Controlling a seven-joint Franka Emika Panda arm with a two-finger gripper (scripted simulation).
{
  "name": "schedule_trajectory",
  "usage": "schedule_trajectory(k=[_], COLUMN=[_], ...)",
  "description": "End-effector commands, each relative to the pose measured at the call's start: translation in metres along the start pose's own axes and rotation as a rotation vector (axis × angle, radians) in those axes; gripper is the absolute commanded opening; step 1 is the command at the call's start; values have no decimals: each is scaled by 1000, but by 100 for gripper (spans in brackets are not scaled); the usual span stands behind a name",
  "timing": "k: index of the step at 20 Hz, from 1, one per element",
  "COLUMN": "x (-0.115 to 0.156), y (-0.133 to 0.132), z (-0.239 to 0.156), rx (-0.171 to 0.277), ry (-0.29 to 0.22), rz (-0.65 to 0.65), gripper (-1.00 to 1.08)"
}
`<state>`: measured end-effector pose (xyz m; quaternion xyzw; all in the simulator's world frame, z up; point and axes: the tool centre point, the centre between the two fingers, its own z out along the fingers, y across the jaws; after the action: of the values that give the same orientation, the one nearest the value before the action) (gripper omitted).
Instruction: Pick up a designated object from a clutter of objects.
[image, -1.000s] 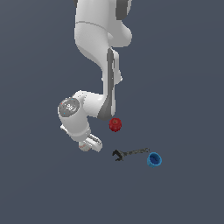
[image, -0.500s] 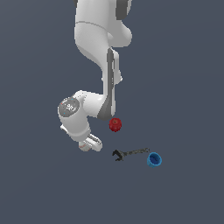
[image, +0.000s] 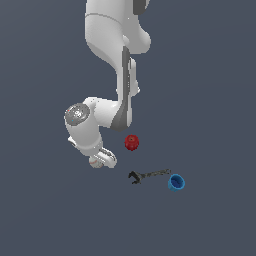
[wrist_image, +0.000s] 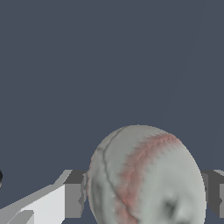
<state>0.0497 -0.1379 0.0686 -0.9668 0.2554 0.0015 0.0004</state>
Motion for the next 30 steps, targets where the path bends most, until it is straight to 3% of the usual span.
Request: schedule_trajectory(k=[1,30], x=[-4,-110], y=[3,77], z=[-12,-238], rx=[1,1], ry=[3,3], rz=[0,2], gripper=[-100,-100])
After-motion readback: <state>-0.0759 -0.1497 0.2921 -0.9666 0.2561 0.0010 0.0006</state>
